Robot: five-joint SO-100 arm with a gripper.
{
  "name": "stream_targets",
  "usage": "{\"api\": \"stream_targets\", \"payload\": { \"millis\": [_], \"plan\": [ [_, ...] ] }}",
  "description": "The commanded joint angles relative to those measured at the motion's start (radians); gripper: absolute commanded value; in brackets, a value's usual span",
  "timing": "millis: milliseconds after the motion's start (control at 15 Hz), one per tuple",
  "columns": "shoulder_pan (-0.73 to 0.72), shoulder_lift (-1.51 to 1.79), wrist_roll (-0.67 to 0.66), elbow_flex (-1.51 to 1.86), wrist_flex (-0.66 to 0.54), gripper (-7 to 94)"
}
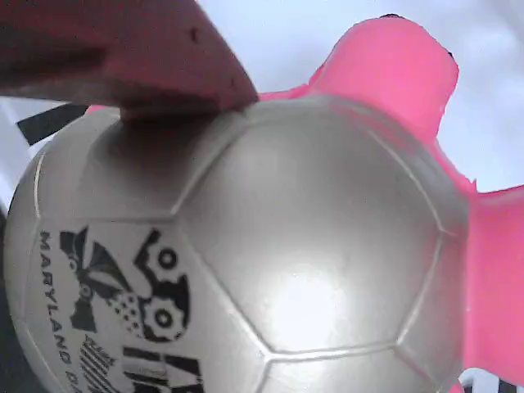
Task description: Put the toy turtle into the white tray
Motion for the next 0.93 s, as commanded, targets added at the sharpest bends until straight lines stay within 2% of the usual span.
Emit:
{"api": "stream_targets", "payload": {
  "millis": [0,67,200,333,467,533,867],
  "plan": [
    [-0.008,0.044,-0.025,-0.06,0.021,0],
    [-0.008,0.04,-0.025,-0.066,0.025,0],
    [-0.009,0.034,-0.028,-0.069,0.035,11],
    [-0.009,0.032,-0.029,-0.069,0.043,38],
    [-0.009,0.031,-0.025,-0.069,0.048,55],
    [-0.006,0.031,-0.025,-0.071,0.048,58],
    [0.002,0.034,-0.031,-0.072,0.054,58]
  ]
}}
